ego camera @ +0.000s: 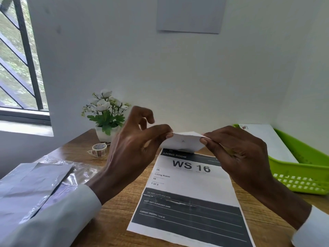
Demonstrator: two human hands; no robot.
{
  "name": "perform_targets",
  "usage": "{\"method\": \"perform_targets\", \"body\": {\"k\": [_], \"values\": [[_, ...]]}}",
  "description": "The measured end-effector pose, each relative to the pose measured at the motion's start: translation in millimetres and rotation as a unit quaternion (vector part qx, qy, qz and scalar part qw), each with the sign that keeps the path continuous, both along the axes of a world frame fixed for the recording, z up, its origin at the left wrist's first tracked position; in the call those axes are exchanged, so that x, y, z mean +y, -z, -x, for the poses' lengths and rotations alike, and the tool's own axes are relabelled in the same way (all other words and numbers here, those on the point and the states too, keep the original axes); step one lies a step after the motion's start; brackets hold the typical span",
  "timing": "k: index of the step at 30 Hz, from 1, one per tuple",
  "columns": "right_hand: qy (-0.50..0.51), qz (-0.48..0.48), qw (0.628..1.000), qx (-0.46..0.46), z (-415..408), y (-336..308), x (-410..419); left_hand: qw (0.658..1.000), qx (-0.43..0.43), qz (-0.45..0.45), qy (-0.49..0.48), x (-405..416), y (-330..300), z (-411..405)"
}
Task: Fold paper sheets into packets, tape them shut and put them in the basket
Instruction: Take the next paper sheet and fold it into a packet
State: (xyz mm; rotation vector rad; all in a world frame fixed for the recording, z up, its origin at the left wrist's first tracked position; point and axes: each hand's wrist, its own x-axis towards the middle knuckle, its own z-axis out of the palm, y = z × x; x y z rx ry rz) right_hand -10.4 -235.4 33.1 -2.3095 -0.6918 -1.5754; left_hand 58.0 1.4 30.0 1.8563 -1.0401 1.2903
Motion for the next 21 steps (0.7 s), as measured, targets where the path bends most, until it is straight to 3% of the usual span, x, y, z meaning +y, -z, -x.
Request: {"method": "perform_targets", "body": {"k": [3,6,9,15,18,21], "values": [[-0.008,-0.005,0.999,-0.042,1,3,7,0.999,0.014,0.047,0.005,-2,-4,3],[-0.031,0.02,0.997,-0.065,1,12,17,0.985,0.094,0.119,0.084,-4,-5,6],[-0.028,0.072,0.994,-0.075,3,21,27,0.949,0.189,0.184,0.175,-5,-7,7],[-0.005,0.15,0.988,-0.037,-1,32,44,0.871,0.347,0.159,0.311,-15,-3,18],[-0.005,0.178,0.984,0.015,-5,31,45,0.877,0.344,0.147,0.303,-22,4,16],[-0.019,0.191,0.981,0.03,-4,26,42,0.915,0.285,0.127,0.257,-21,7,15]]}}
